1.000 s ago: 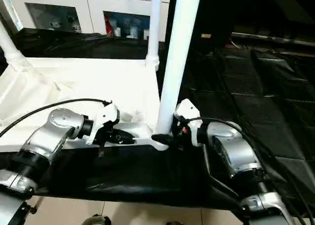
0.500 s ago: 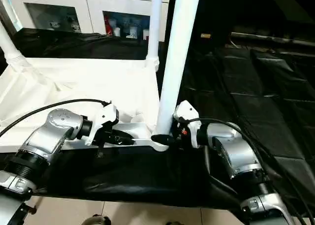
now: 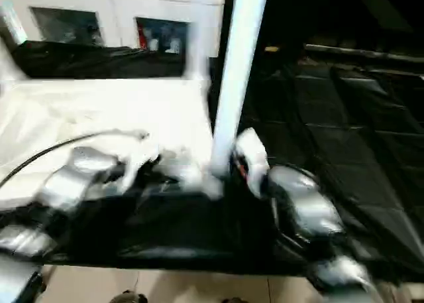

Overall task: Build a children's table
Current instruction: Rotate leg to tighten

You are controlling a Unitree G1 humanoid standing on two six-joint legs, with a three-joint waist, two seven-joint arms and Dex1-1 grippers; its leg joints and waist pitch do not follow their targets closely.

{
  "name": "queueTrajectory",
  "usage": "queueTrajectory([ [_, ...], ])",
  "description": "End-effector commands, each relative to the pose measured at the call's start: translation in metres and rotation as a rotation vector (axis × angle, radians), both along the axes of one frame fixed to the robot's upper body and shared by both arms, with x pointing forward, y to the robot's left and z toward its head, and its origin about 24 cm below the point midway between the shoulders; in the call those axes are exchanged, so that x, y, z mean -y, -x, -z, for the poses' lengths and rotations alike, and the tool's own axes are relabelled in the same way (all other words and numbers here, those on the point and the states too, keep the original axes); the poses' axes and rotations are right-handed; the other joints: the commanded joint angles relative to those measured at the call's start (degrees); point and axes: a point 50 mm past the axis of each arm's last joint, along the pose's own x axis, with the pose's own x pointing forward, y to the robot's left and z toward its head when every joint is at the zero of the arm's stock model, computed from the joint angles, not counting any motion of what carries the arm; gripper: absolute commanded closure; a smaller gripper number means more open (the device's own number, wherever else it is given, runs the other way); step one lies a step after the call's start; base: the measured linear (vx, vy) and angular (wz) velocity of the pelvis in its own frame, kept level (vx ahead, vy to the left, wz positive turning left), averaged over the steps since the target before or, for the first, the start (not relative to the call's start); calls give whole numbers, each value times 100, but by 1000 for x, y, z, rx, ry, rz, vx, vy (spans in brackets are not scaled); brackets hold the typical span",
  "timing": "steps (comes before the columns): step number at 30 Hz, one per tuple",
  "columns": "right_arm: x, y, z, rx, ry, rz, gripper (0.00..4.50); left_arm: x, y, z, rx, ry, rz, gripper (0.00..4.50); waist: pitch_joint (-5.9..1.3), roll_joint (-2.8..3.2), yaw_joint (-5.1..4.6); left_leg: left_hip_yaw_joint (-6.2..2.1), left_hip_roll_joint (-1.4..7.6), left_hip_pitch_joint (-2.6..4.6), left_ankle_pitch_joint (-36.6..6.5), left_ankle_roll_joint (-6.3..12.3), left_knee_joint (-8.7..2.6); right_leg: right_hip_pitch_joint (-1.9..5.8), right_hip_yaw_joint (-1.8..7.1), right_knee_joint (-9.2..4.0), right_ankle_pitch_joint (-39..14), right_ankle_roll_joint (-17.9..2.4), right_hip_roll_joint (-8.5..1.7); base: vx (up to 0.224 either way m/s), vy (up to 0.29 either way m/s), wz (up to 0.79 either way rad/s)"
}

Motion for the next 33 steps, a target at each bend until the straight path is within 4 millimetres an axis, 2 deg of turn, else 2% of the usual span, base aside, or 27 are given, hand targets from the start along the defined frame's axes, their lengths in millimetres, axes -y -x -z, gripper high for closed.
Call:
queueTrajectory([
  [1,0,-5,20,-79,65,178,205,14,-7,0,17,9,-79,450,-350,-20,-9,-15,29,120,-2000,-197,-448,186,68,-474,-2243,-995,-184,0,0,0],
  [4,-13,-15,21,-123,9,346,205,32,-14,1,33,21,-176,450,-368,-13,-7,-20,24,123,-1964,-180,-445,180,75,-485,-2135,-964,-179,0,0,0],
  [6,-25,-19,20,-136,-14,399,205,46,-16,0,41,31,-216,450,-363,-4,-13,-20,17,111,-1931,-190,-454,180,67,-475,-1938,-971,-155,0,0,0],
  [7,-37,-22,17,-125,-26,397,205,58,-16,0,48,36,-211,450,-382,13,3,-23,19,113,-1885,-193,-449,196,65,-465,-1801,-969,-155,0,0,0],
  [11,-50,-24,11,-94,-42,362,205,71,-15,-2,60,48,-183,450,-394,-5,37,-8,6,92,-1723,-97,-438,222,65,-444,-1399,-987,-146,0,0,0],
  [12,-52,-25,7,-78,-75,333,170,73,-16,-3,65,47,-170,450,-398,-5,47,-2,3,87,-1673,-63,-433,231,69,-443,-1309,-1000,-149,0,0,0],
  [14,-49,-26,5,-79,-97,346,135,72,-16,-3,70,40,-158,450,-394,-8,52,0,5,80,-1622,-21,-434,242,64,-433,-1226,-1026,-144,0,0,0],
  [15,-47,-27,4,-85,-112,349,135,70,-16,-2,69,39,-153,450,-390,-2,55,-1,11,82,-1628,-8,-439,240,62,-434,-1235,-1039,-146,0,0,0],
  [18,-39,-29,0,-73,-126,342,91,65,-14,-1,66,31,-115,450,-384,2,50,-12,19,82,-1765,-6,-456,240,58,-456,-1441,-1021,-156,0,0,0],
  [22,-28,-28,-10,-21,-126,207,69,52,-12,1,49,25,-87,450,-392,-1,51,-8,26,72,-1700,45,-447,253,60,-440,-1268,-1073,-155,0,0,0],
  [23,-23,-20,-13,16,-72,57,69,44,-10,2,39,14,-43,450,-393,-11,66,-9,25,66,-1617,71,-443,273,53,-438,-1188,-1093,-156,0,0,0],
  [24,-23,-19,-13,19,-67,42,48,43,-10,2,38,13,-37,450,-392,-15,84,-6,34,59,-1545,126,-437,289,58,-426,-1068,-1103,-161,0,0,0],
  [25,-18,-13,-15,32,-42,-41,48,37,-8,3,26,7,-11,450,-388,-26,87,1,35,58,-1506,178,-433,281,60,-424,-1025,-1119,-163,0,0,0],
  [27,-15,-10,-16,35,-39,-72,48,34,-6,3,21,8,8,450,-392,-24,78,4,41,62,-1458,202,-433,281,60,-413,-995,-1182,-165,0,0,0],
  [29,-2,-1,-22,36,-22,-184,48,22,1,-1,-7,34,103,450,-377,-21,95,2,59,69,-1506,222,-442,284,62,-416,-1075,-1209,-171,0,0,0],
  [33,11,10,-28,11,-7,-309,48,8,12,-5,-51,61,211,450,-396,-10,100,11,82,93,-1495,269,-438,264,61,-391,-959,-1347,-166,0,0,0],
])
